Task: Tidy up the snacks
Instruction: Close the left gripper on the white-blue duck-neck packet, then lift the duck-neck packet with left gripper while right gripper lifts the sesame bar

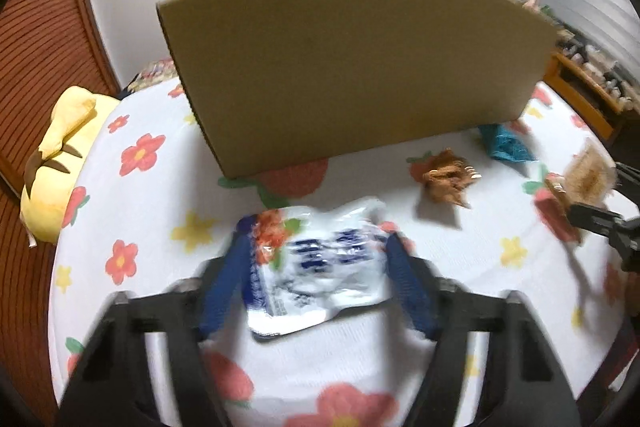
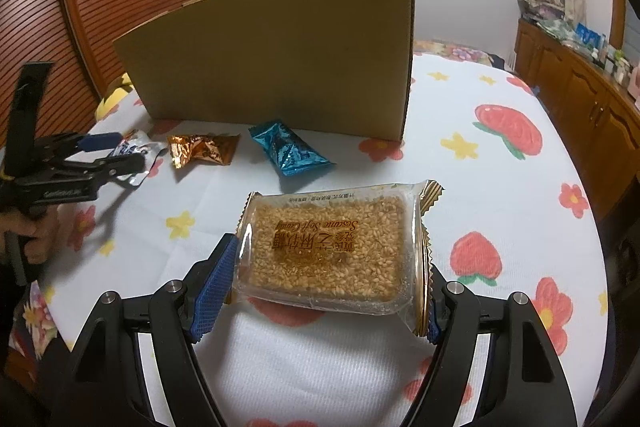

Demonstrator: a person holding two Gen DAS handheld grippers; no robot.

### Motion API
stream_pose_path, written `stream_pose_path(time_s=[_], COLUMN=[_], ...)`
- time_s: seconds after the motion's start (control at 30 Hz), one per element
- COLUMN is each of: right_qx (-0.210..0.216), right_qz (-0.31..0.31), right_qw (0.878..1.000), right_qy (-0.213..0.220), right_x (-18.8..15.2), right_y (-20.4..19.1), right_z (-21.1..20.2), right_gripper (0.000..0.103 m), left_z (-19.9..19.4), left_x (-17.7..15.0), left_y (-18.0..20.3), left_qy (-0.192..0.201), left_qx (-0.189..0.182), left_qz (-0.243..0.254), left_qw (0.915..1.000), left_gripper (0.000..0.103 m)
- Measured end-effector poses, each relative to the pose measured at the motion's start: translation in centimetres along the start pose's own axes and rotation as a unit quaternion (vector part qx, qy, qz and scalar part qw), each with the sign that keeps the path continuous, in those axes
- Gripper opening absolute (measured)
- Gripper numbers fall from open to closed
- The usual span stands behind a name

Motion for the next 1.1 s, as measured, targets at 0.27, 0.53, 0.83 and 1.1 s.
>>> stream_pose_path(time_s=[0.27,0.53,0.83,1.1], right_qx=[-0.002,-0.001,-0.001,-0.001], right_qz=[-0.003,-0.002,-0.007,-0.007], right_qw=[1.0,1.0,1.0,1.0], right_qy=[-0.004,-0.003,-0.003,-0.004], right_x=[0.0,0.0,-0.1,-0.1], right_y=[-0.1,-0.1,-0.2,-0.1], right_z=[0.1,0.2,0.2,0.1], right_gripper=[0.078,0.078,0.078,0.078], left_z=[-0.4,-0.8,1.2,1.9], left_x=[-0.3,0.6,0.1,-0.6], left_y=[0.4,-0.5,-2.0,-1.9], left_qy=[-0.004,0.007,-0.025,-0.03], left_qx=[0.011,0.003,0.004,0.01], left_qz=[0.011,-0.021,-0.044,-0.031], left_qw=[0.9999,0.9997,0.9987,0.999], left_gripper=[0.056,0.072,0.082,0.086])
Point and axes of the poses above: each gripper's, at about its wrist camera, not at the fingertips, and z roughly the way its jaws point, y to its right, x to its top, the point moved 6 cm from there along z, roughly the way its jaws point, and after that the axes turned 10 degrees about y, right-handed, at the moved point
